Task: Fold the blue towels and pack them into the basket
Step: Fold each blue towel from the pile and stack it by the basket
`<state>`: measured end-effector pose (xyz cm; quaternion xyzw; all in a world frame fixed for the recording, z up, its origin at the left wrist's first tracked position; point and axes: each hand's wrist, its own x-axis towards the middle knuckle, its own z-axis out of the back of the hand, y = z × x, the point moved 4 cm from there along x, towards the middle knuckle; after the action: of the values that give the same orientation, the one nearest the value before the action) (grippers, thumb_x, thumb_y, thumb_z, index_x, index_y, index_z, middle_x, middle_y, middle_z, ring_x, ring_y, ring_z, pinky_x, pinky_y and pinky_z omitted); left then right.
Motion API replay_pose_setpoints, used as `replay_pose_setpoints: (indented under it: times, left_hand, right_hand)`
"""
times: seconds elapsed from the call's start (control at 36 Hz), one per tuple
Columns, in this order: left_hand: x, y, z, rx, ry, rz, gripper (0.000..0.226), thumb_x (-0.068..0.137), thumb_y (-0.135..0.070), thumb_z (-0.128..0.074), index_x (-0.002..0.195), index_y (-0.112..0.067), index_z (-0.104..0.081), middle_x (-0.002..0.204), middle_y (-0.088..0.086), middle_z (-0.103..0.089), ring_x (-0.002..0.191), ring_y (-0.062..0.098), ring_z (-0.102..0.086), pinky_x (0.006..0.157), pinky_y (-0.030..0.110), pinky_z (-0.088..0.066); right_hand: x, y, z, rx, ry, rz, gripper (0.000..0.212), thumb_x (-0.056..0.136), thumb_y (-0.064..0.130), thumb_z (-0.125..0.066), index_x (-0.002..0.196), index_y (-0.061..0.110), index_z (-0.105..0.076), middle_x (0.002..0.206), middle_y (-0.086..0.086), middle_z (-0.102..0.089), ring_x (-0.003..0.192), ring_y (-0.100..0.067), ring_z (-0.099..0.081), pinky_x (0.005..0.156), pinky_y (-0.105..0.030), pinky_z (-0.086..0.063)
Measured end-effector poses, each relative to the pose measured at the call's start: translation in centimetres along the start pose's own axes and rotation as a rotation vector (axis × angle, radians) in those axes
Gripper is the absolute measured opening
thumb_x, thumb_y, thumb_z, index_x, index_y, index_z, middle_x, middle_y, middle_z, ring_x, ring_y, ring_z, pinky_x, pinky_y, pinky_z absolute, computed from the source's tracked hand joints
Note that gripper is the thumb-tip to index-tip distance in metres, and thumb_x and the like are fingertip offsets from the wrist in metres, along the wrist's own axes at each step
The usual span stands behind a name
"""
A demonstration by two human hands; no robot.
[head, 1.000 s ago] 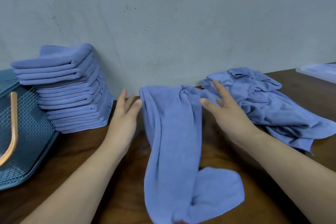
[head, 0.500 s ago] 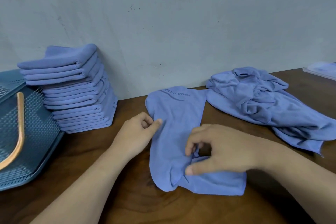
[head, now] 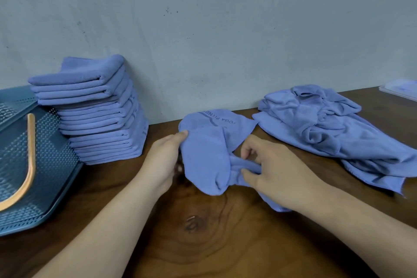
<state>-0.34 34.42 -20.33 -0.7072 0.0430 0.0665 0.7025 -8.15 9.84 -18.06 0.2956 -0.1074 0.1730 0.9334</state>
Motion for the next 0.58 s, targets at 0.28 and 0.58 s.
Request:
replay_pose_setpoints:
  times: [0.28,0.58]
  left_hand:
    - [-1.0,-0.5,-2.0,-0.235,0.146,0.06,0.035,0.107,-0.032,-0.062,0.133,-0.009,-0.067,0.117,0.01,-0.079,0.087,0.016,-0.078,0.066,0.025,-0.061]
    - [-1.1,-1.3,-1.6,-0.039,0.075,-0.197,0.019,0.107,-0.019,-0.06,0.122,-0.014,-0.068,0.12,-0.001,-0.078,0.107,0.023,-0.073,0.088,0.042,-0.054]
  right_hand:
    - [-0.3,-0.4,-3.7,-0.202,0.242,0.062,0.092,0.081,0.089,-0.054,0.157,0.046,-0.028,0.151,0.03,-0.044,0.14,0.008,-0.037,0.122,-0.026,-0.026]
    - [1.0,0.6,-0.3,1.204,0.223,-0.29,0.026,0.099,0.008,-0.056,0.115,0.009,-0.076,0.118,-0.019,-0.075,0.113,-0.037,-0.07,0.105,-0.053,-0.047]
